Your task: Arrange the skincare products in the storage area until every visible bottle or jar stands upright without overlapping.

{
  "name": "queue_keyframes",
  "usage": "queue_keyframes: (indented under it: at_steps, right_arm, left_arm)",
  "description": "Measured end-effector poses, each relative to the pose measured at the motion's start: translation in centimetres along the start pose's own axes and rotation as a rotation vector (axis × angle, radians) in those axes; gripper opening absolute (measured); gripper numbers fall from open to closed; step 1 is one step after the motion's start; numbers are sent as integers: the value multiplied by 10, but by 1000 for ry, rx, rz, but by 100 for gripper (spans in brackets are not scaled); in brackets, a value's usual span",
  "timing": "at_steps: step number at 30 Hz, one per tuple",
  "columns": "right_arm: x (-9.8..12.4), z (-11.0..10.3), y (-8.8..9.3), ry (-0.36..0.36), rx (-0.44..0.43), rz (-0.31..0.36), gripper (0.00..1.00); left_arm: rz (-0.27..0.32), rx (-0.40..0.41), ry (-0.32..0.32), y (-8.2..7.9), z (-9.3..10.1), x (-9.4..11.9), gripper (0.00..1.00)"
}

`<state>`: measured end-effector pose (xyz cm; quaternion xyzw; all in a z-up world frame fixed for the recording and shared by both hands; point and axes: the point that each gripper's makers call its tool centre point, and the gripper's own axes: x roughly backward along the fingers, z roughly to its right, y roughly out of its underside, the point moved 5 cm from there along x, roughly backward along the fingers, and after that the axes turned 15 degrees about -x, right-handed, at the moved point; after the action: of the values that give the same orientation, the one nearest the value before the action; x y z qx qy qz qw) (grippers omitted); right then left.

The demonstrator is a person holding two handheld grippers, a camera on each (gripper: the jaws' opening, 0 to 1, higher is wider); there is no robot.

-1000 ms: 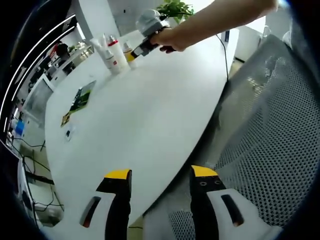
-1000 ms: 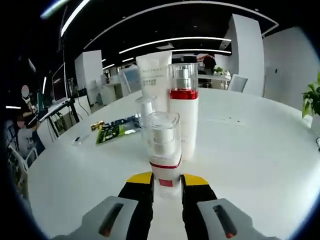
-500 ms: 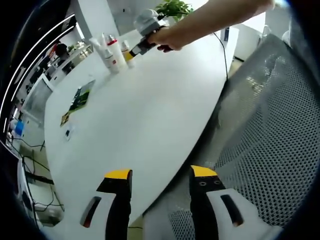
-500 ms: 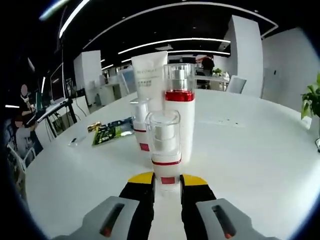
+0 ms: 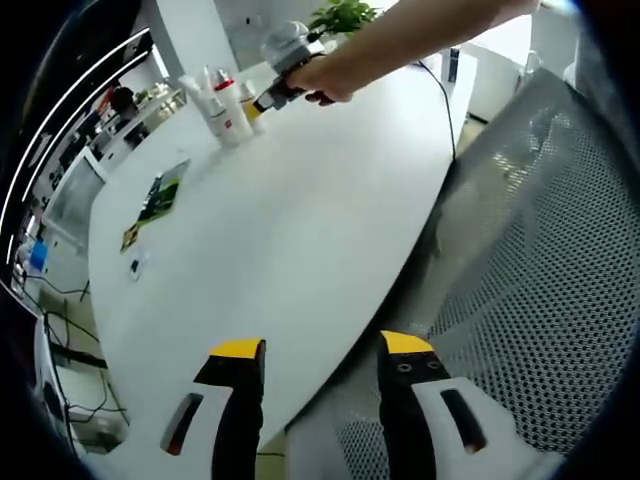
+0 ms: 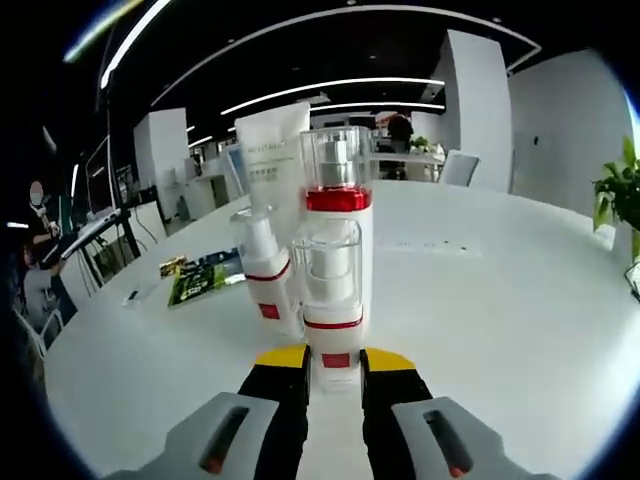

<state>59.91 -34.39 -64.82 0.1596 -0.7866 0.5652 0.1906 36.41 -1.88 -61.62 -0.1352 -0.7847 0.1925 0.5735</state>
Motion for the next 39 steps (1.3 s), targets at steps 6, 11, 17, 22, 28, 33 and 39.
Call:
queue_keyframes:
  at_steps: [6,11,17,22,28,33,39]
  right_arm:
    - [-3,0,-1,11,10,5,12]
    - [-7,-1,-2,24,12,3,12]
    - [-11,0,-2,37,-4,-1,12]
    - [-13,-1,-3,40,-11,-1,12]
    - [-16,0,-4,51,-15,1,12]
    - [-18,0,-4,50,-16,-1,12]
    - [-17,0,1,41,-16,-16,16]
  left_arm:
    - [-1,0,0,0,0,0,42]
    - [-2,1,0,0,0,0,42]
    - [-2,2,0,0,0,0,41]
    - [-4,3,0,0,0,0,41]
    - [-5,4,0,1,0,0,41]
    - [3,11,-2,0,-1,0,42]
    - [4,11,0,-1,0,0,41]
